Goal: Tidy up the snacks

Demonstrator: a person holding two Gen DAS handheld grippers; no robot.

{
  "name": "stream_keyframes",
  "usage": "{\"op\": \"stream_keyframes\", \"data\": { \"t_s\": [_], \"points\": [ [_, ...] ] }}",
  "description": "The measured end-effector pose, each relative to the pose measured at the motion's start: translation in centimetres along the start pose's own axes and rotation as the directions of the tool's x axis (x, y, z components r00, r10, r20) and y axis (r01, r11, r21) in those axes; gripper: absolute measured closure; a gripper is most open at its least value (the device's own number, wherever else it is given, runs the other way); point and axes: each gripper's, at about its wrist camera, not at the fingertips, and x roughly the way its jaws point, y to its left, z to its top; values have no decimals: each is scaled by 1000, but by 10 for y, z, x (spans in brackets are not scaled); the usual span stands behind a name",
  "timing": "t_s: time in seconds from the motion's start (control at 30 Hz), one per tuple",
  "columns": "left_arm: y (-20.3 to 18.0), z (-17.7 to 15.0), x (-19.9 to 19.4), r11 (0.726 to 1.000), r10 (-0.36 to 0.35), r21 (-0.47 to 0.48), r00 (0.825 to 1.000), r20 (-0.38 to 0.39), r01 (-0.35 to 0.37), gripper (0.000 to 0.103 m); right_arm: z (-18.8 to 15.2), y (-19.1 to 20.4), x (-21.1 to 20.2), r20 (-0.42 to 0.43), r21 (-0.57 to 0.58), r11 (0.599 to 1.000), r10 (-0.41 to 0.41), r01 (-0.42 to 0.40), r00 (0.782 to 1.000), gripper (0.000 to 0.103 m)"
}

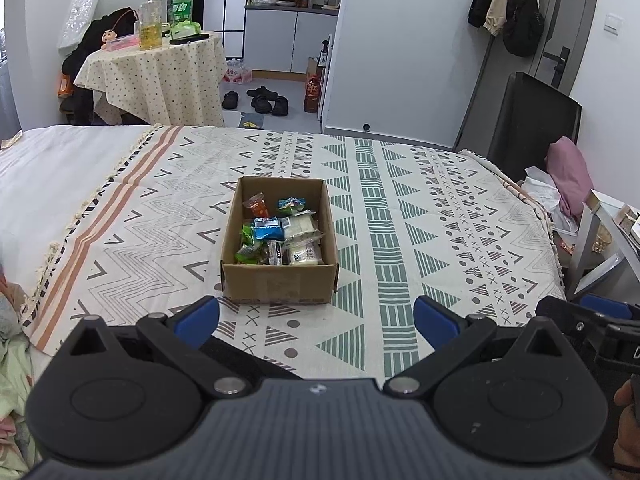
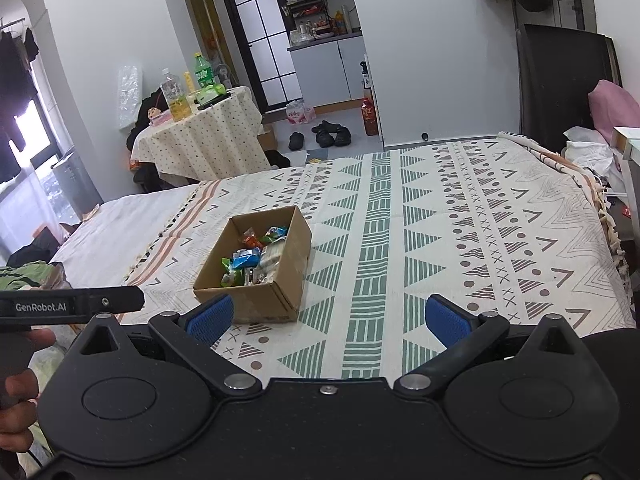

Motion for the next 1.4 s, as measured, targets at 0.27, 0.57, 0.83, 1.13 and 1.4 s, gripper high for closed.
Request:
{"op": "stream_keyframes", "data": {
  "t_s": [0.27, 0.57, 0.83, 1.13, 1.4],
  "points": [
    [-1, 0, 0, 1000, -8, -1, 1000, -5, 8, 0, 1, 2, -2, 1, -11, 1000, 5, -5, 1000, 0],
    [-3, 1, 0, 1000, -8, 2, 1000, -10, 8, 0, 2, -1, -3, 2, -3, 1000, 6, -6, 1000, 0],
    [-8, 4, 2, 1000, -12, 9, 1000, -14, 12, 0, 3, -3, -4, 6, -4, 1000, 10, -10, 1000, 0],
    [-11, 5, 3, 1000, -13, 12, 1000, -18, 13, 0, 7, -2, -5, 11, -4, 1000, 10, -10, 1000, 0],
    [-15, 6, 4, 1000, -12, 15, 1000, -22, 12, 0, 10, -2, -7, 14, -3, 1000, 11, -11, 1000, 0]
  ]
}}
